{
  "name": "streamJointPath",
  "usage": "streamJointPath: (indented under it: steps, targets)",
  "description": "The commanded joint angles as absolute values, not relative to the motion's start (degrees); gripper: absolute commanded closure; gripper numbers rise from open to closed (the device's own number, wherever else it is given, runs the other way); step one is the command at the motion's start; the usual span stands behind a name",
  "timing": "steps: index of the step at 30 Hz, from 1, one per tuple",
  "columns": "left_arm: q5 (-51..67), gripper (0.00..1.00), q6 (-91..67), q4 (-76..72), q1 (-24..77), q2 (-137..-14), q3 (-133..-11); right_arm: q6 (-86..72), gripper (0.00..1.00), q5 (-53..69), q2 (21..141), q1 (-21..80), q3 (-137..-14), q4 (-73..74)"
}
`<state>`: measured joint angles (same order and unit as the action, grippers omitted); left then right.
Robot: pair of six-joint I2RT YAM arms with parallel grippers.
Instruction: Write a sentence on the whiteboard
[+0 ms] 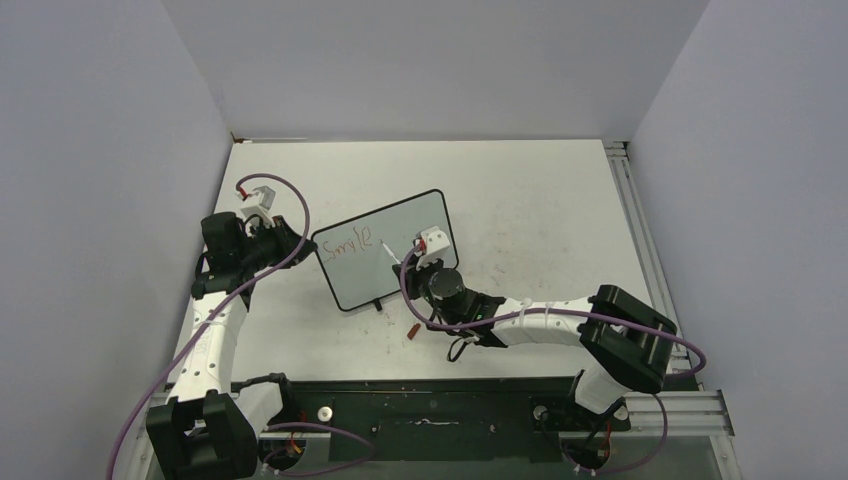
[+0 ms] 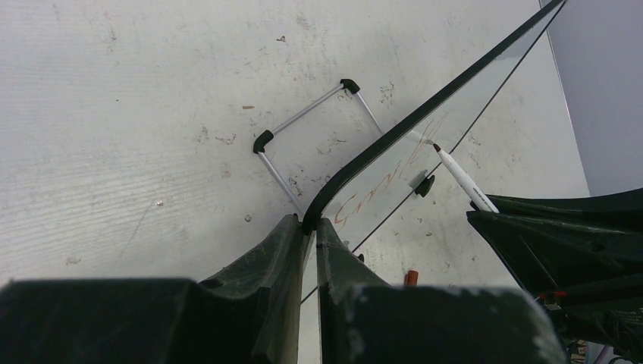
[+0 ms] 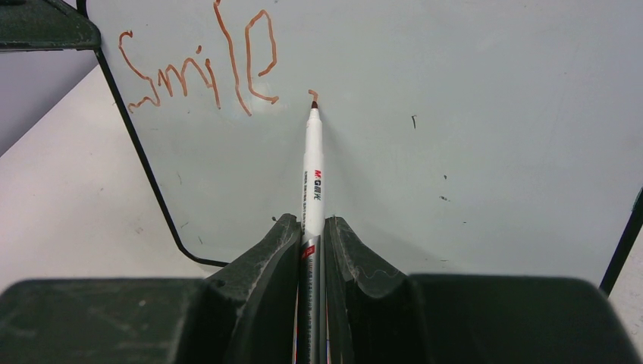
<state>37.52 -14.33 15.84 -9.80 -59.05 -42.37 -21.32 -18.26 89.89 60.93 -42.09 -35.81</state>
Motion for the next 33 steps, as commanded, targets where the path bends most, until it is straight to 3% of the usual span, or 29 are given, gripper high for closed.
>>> streamJointPath:
  steps: [1,33]
  targets:
    - [37.9,0.92,-13.8,16.7,-8.9,-58.7,-43.3,-21.3,0.95,-20.0,89.6,61.5,-41.8,-36.2]
    - [37.1,0.92,-13.6,17.0,-8.4,-58.6,-43.3,-16.8,0.95,-11.4,79.1,61.1,-44.4,-29.2]
